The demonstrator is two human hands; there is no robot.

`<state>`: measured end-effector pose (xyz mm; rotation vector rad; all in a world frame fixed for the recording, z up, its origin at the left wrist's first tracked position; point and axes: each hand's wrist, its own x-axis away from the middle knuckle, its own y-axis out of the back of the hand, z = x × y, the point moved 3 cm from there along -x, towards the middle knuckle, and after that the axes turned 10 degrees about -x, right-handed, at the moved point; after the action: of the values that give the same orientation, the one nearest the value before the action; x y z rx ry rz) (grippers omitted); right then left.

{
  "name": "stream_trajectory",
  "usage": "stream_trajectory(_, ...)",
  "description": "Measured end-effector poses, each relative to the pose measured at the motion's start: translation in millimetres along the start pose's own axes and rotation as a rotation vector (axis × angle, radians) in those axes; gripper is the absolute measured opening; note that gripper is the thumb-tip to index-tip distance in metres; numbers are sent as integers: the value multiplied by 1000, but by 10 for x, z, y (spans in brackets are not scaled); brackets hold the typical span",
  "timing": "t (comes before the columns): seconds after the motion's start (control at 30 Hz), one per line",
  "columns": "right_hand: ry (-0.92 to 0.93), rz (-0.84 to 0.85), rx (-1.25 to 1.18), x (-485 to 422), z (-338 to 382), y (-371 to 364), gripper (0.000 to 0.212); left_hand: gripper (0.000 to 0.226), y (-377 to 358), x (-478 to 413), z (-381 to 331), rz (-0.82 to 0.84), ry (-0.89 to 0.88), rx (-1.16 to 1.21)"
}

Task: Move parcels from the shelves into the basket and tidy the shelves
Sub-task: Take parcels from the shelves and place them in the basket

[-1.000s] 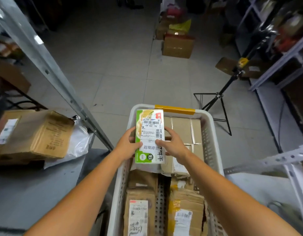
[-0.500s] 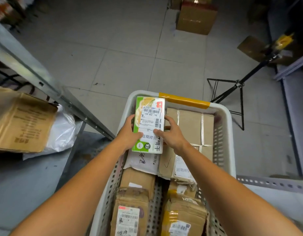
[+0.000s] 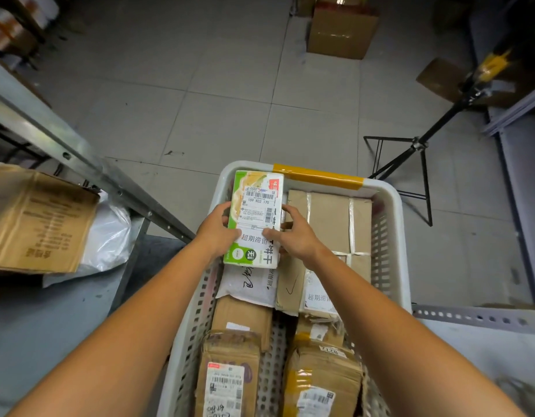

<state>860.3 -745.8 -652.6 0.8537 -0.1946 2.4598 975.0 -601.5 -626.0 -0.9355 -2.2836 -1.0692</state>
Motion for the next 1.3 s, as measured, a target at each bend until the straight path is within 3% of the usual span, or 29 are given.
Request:
stream_trajectory(0.23,-52,35,275,347,367,65,61,50,336,315,-125,-74,-52,-178)
stream_trajectory(0.47,-18,-75,544,1073,875,321,62,50,660,805,-454,31,-210,-500)
stream_trajectory(0.9,67,-439,544,3223,1265,776,54,50,666,2244,-1470,81,-648,-883)
stream_trajectory(1.3,68,-710,411,5735,435,1342,56,47,-346,4359,-1895,138,-981,-993)
